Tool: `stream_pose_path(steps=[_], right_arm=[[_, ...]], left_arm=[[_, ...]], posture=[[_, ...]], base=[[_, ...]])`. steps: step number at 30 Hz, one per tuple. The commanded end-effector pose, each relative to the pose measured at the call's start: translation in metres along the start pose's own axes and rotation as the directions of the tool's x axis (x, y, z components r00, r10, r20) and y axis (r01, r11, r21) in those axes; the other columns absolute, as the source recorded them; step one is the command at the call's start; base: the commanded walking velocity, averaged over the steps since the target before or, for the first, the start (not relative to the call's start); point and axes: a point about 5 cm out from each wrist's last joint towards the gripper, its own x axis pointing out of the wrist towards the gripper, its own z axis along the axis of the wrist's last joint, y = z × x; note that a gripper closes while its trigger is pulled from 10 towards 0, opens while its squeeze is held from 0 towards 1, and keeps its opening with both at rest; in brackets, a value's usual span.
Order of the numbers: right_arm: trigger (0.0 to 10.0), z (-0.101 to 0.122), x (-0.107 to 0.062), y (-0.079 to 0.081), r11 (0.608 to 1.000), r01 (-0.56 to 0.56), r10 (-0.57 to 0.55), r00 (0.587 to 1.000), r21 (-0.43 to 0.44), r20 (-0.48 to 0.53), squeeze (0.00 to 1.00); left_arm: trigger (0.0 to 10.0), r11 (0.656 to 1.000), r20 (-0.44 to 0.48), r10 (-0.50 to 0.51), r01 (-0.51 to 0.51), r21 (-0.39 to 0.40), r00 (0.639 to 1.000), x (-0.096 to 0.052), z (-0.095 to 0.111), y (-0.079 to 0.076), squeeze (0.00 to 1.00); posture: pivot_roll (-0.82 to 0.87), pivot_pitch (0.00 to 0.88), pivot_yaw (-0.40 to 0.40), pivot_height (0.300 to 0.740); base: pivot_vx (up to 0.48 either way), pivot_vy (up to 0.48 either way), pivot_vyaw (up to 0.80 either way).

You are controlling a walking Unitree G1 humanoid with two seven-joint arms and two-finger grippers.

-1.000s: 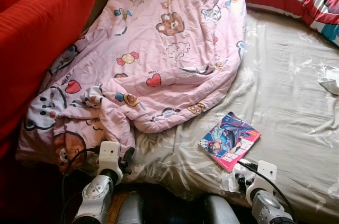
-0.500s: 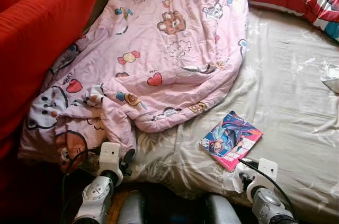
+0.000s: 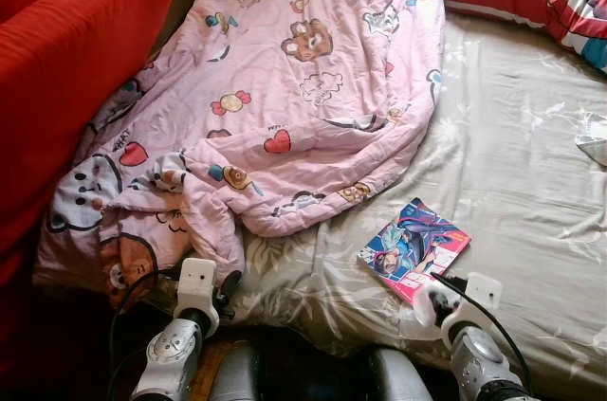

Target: Clean up the room

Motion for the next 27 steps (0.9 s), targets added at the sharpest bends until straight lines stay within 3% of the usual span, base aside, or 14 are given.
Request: stream_pose_path(steps=[1,6,19,20,21,25,26,27], right_arm=[[10.0,0.0,-0.001,0.001,0.999,-0.01,0.009,0.999,0.047,0.036,1.0],[10.0,0.01,-0.002,0.006,0.996,-0.054,0.044,0.989,0.07,0.143,1.0],[10.0,0.022,0.0,0.01,0.993,-0.065,0.046,0.982,0.098,0.182,1.0],[10.0,0.022,0.001,0.012,0.994,-0.066,0.05,0.984,0.091,0.174,0.67],[10.0,0.021,0.001,0.013,0.994,-0.068,0.054,0.985,0.08,0.165,0.0],[10.0,0.017,0.001,0.012,0.993,-0.064,0.049,0.989,0.104,0.137,0.0],[10.0,0.014,0.001,0.009,0.994,-0.045,0.033,0.993,0.097,0.115,1.0],[10.0,0.013,0.001,0.008,0.995,-0.037,0.027,0.994,0.093,0.109,1.0]], left_arm=[[10.0,1.0,-0.038,0.001,0.0,0.01,0.999,-0.006,-0.01,0.0,0.0],[10.0,1.0,-0.044,-0.012,0.012,0.008,0.999,-0.008,-0.013,-0.003,0.0],[10.0,1.0,-0.041,-0.017,0.018,0.009,0.999,-0.01,-0.013,-0.004,0.0],[10.0,1.0,-0.042,-0.016,0.016,0.01,0.999,-0.011,-0.014,-0.004,0.0],[10.0,1.0,-0.044,-0.015,0.016,0.01,0.999,-0.011,-0.014,-0.003,0.0],[10.0,1.0,-0.047,-0.014,0.014,0.012,0.999,-0.012,-0.014,-0.002,0.0],[10.0,1.0,-0.047,-0.014,0.014,0.012,0.999,-0.012,-0.014,-0.001,0.0],[10.0,1.0,-0.048,-0.013,0.014,0.012,0.999,-0.012,-0.014,-0.001,0.0]], posture=[[0.05,0.218,0.039,0.652],[0.04,0.218,0.039,0.652],[0.05,0.247,0.042,0.652],[0.05,0.249,0.042,0.652],[0.06,0.252,0.043,0.652],[0.06,0.254,0.045,0.652],[0.06,0.258,0.046,0.652],[0.06,0.258,0.046,0.652]], base=[[0.0,0.0,0.0],[0.0,0.0,0.0],[0.0,0.0,0.0],[0.0,0.0,0.0],[0.0,0.0,0.0],[0.0,0.0,0.0],[0.0,0.0,0.0],[0.0,0.0,0.0]])
